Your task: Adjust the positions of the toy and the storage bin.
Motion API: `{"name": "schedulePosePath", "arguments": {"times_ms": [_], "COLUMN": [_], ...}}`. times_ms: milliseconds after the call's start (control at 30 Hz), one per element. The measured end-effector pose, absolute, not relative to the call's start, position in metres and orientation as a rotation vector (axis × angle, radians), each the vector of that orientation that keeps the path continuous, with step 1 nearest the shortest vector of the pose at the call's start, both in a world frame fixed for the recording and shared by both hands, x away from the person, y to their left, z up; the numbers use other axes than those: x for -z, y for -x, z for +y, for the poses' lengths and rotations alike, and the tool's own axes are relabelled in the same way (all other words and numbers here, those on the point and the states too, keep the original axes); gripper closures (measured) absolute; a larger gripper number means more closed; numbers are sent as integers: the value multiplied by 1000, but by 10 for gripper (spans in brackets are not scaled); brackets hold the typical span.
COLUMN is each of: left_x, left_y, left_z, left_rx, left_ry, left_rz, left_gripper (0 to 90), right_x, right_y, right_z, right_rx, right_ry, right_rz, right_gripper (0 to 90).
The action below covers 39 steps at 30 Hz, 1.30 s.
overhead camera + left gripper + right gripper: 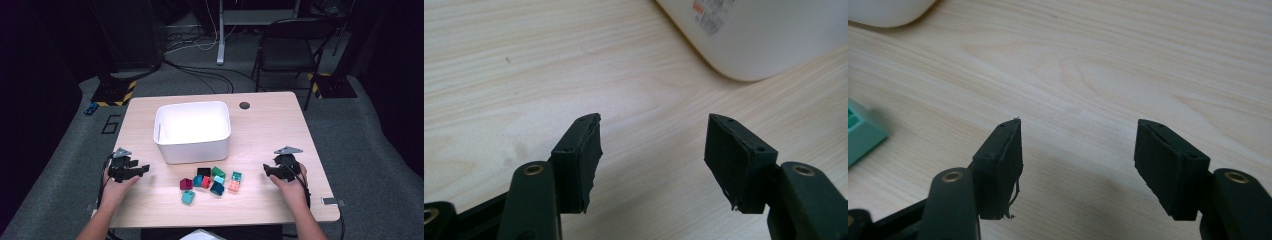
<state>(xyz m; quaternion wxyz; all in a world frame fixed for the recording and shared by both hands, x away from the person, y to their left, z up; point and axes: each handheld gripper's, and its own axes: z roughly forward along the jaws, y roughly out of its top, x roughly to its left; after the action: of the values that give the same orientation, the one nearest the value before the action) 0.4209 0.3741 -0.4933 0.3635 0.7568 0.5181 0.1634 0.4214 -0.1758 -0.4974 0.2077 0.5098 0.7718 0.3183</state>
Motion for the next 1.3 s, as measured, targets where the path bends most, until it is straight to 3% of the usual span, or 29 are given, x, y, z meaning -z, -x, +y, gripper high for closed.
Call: {"name": "schedulePosePath", "arguments": {"times_ms": [433, 1300], "left_x": [454, 389], "left_y": [-424, -442], "left_z": [374, 360], "left_rx": [-400, -415], "left_ry": [-1963, -1950], "left_rz": [1246, 1183], "left_gripper": [407, 413], "right_x": [460, 394], "right_y": [-424, -442], "right_z": [-159, -120], "right_rx": [-885, -1022], "right_ry": [-1249, -1093], "right_rz": [2321, 2421], "right_gripper": [434, 453]}}
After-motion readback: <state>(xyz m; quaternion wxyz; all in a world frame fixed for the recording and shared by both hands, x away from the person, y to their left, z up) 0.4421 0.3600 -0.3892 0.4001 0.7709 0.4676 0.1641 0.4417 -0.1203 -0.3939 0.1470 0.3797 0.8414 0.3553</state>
